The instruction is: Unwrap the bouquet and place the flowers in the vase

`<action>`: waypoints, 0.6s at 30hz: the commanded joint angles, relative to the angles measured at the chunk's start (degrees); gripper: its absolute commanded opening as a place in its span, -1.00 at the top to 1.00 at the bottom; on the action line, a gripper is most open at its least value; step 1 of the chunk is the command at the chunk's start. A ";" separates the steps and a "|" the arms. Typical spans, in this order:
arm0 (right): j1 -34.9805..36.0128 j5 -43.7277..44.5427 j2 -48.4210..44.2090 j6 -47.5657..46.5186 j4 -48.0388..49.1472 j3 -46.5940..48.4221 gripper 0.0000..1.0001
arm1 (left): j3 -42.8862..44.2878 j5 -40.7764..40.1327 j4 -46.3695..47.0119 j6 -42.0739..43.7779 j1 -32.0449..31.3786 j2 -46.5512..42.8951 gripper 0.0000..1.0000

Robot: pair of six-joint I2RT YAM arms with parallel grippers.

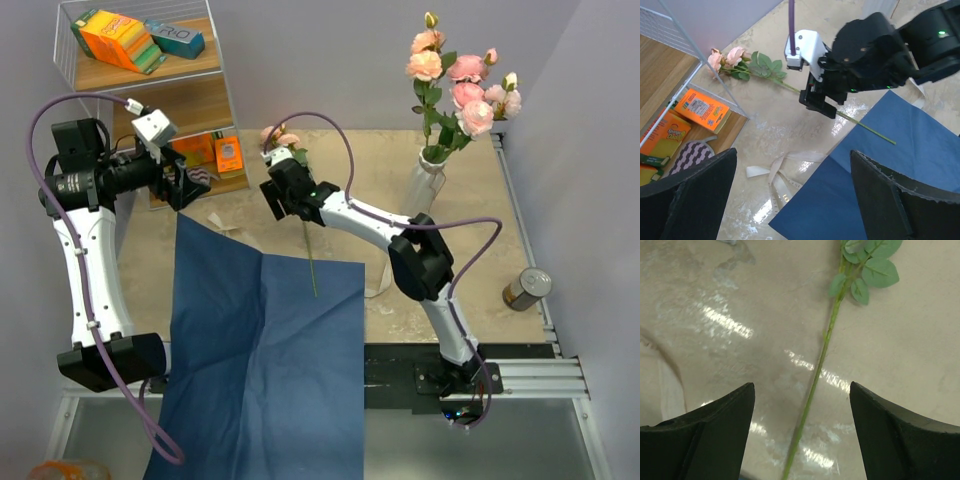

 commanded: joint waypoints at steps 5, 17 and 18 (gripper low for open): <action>-7.55 -6.38 11.59 5.71 -2.92 17.51 -0.57 | -0.97 2.75 -2.06 3.57 0.38 -1.52 -0.99; -9.14 -9.62 20.40 6.06 -0.82 25.16 -0.50 | -1.85 2.58 -1.80 3.92 0.38 -2.23 -0.98; -9.14 -9.71 21.80 6.15 -1.17 26.82 -0.48 | -1.94 2.49 -1.62 3.93 0.38 -2.23 -0.99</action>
